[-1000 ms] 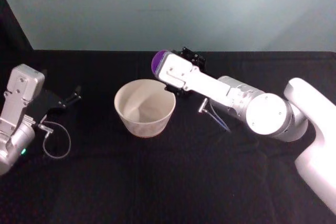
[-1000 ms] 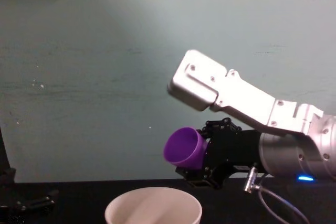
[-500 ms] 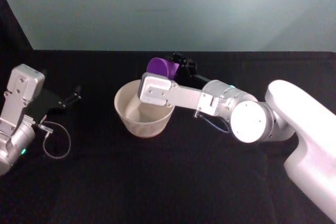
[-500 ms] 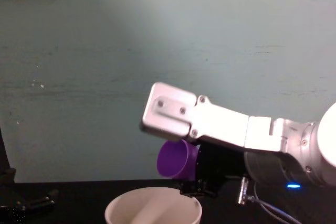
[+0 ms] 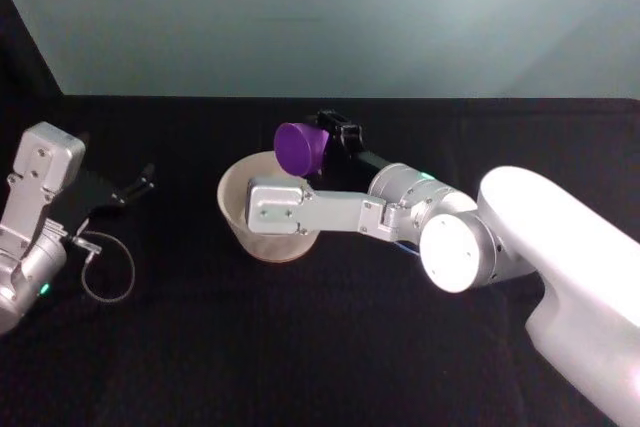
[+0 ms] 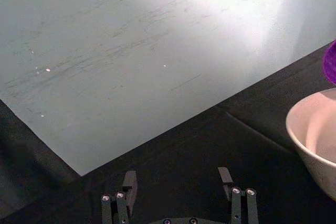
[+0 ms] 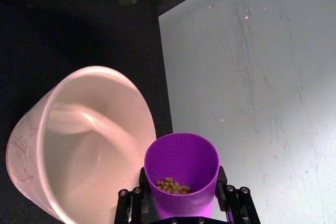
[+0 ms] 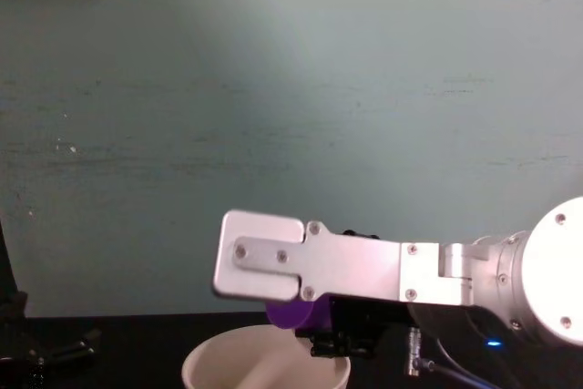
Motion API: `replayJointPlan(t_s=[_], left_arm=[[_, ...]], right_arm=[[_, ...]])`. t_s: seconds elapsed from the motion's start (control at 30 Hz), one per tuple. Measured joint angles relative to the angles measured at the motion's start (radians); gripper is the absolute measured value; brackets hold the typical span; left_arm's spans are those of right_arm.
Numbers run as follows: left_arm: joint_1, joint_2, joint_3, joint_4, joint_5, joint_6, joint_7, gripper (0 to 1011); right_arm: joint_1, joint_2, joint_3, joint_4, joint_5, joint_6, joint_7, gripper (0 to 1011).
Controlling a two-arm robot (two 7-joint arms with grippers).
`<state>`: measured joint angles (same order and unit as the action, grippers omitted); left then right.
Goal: Pick up the cup and pour the mung beans from the cup into the bowl.
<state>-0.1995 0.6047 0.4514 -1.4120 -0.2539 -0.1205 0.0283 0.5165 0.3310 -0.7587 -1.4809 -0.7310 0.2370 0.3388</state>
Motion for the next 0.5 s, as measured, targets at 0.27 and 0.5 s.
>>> replayJointPlan(t_s=[0.27,0.5], left_arm=[[0.0,0.0,0.0,0.0,0.0,0.0,0.0,1000],[0.0,0.0,0.0,0.0,0.0,0.0,0.0,1000]], right_arm=[[-0.003,-0.004,-0.019,0.002,-0.066,-0.001,-0.005,723],[-0.008,-0.004,-0.03,-0.003,-0.121,-0.003,-0.005,722]])
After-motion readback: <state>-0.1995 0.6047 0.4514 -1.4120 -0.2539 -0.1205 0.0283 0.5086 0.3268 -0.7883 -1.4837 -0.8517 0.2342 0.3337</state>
